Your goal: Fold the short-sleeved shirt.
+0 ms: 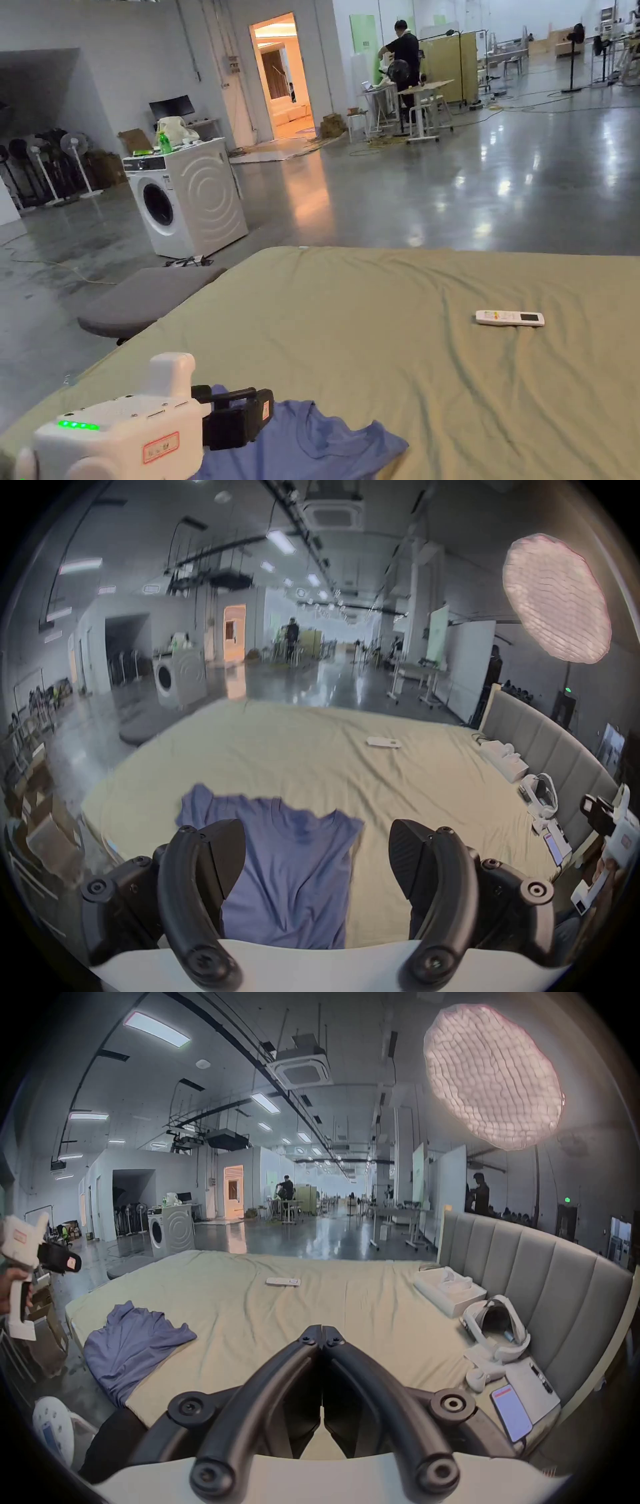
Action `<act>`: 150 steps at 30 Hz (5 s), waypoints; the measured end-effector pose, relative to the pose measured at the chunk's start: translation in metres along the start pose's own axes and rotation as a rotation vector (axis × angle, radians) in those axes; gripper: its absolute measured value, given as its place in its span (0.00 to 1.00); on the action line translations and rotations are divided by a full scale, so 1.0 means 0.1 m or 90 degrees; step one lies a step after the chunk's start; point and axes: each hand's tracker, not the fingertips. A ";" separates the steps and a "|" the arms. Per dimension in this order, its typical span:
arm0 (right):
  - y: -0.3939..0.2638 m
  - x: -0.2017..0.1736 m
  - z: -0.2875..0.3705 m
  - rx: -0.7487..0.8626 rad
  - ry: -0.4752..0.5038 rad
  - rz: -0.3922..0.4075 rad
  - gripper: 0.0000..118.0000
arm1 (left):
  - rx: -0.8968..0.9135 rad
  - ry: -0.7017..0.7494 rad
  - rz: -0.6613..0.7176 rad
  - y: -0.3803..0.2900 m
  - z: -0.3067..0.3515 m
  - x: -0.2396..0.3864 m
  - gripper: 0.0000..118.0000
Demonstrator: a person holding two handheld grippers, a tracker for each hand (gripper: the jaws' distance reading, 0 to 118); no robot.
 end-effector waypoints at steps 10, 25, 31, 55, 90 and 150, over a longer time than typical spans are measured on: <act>-0.29 0.07 -0.38 -0.126 -0.017 -0.030 0.00 | -0.184 0.066 -0.054 -0.53 -1.92 -0.47 0.76; -0.83 -0.05 -0.63 -0.286 0.022 -0.034 0.00 | -0.348 0.036 -0.055 -1.07 -2.82 -0.56 0.29; -0.86 -0.11 -0.50 -0.294 0.034 -0.002 0.00 | -0.342 0.075 -0.108 -1.04 -2.87 -0.45 0.03; -0.85 0.18 0.10 -0.251 0.030 -0.065 0.00 | 0.072 -0.144 -0.037 1.60 -1.27 0.22 0.03; -0.68 0.69 0.40 -0.179 -0.058 -0.125 0.00 | -0.085 -0.568 -0.203 -0.72 -1.19 3.40 0.65; -0.38 0.26 0.26 -0.113 0.016 -0.046 0.00 | -0.199 -0.140 -0.075 -1.03 -1.73 1.55 0.81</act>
